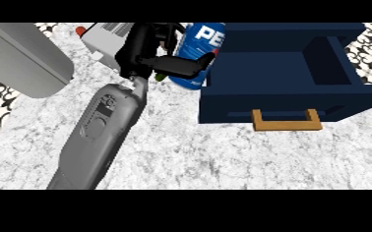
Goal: Pick up the can, place it into the drawer and close the drawer
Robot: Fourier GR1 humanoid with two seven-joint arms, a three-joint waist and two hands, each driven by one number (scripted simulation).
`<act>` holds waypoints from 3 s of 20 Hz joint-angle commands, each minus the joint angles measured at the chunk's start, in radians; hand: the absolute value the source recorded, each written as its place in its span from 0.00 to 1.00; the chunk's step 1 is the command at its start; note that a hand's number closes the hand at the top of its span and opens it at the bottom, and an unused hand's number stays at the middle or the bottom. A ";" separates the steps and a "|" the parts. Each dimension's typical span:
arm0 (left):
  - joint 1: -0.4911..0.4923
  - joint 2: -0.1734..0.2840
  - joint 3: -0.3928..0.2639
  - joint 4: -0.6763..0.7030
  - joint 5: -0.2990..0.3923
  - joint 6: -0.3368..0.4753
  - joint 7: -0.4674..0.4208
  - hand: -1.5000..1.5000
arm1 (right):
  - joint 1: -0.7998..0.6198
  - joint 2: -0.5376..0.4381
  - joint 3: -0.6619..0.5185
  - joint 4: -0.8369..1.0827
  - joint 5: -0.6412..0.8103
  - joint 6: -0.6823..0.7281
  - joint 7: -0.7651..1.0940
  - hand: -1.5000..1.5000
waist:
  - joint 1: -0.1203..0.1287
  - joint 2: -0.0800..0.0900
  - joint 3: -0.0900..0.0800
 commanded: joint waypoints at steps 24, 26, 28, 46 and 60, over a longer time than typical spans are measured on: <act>-0.644 -0.041 -0.094 0.648 0.206 0.179 -0.038 1.00 | -0.021 0.010 0.008 -0.002 0.012 0.035 0.011 0.00 | -0.050 0.011 0.001; -0.676 -0.041 -0.134 0.668 0.246 0.220 -0.021 1.00 | -0.098 -0.007 -0.002 0.016 0.024 -0.003 0.056 0.00 | -0.046 0.011 0.001; -0.739 -0.041 -0.135 0.697 0.249 0.212 -0.001 1.00 | -0.059 0.002 -0.004 0.058 0.012 0.034 -0.008 0.00 | -0.046 0.010 0.001; -0.713 -0.041 -0.316 0.901 0.400 0.248 -0.184 1.00 | -0.183 -0.038 -0.008 0.089 0.026 0.009 0.048 0.00 | -0.081 0.023 0.002; -0.655 -0.041 -0.435 0.918 0.459 0.367 -0.226 0.00 | -0.250 -0.027 0.031 0.120 0.064 -0.009 0.038 0.00 | -0.119 0.038 0.003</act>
